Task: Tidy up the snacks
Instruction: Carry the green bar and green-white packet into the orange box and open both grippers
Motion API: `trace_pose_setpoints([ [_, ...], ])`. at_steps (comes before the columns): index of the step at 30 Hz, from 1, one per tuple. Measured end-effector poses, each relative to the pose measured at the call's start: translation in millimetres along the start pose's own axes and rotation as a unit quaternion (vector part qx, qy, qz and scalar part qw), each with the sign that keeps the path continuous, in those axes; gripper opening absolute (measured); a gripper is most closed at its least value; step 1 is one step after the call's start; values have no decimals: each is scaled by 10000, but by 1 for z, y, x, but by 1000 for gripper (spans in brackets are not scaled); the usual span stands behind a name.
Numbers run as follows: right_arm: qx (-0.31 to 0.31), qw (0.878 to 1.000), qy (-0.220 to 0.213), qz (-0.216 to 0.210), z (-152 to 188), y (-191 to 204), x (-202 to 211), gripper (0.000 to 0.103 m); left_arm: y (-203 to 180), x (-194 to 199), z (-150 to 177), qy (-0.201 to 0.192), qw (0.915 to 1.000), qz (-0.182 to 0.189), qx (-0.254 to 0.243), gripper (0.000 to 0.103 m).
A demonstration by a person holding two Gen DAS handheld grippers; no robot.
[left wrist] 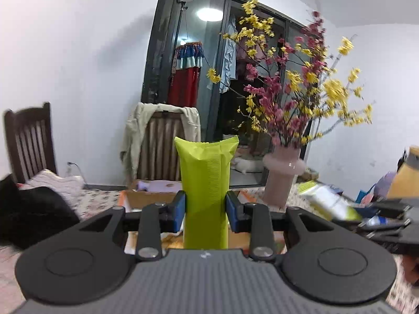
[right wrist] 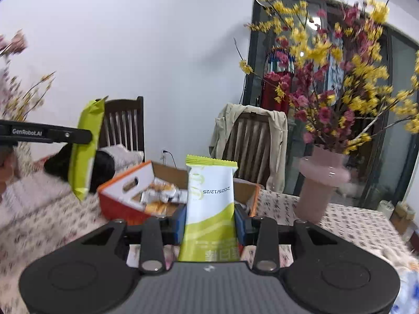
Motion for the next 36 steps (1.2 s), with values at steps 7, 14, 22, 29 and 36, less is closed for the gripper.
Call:
trace_pose_setpoints([
  [7,-577,9975,401,85,-14,-23,-119,36,-10,-114,-6,646,9967,211,450,33],
  [14,-451,9939,855,540,14,-31,-198,36,-3,-204,30,1434,9849,181,950,33],
  [22,119,9903,1031,919,39,-25,-226,37,0,-255,72,2087,9687,245,1320,33],
  [29,351,9884,1012,1072,43,-23,-226,43,-13,-267,79,2281,9638,401,1323,38],
  [36,83,9930,810,852,32,-30,-187,46,-10,-216,62,2013,9748,569,770,41],
])
Point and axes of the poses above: each gripper's, at about its wrist camera, not at the fingertips, and x roughly against the way its jaws point, y to its left, z to its underside, the point moved 8 cm from there along -x, roughly the way its jaws point, and after that the axes turned 2 degrees about -z, right-handed, at the moved point
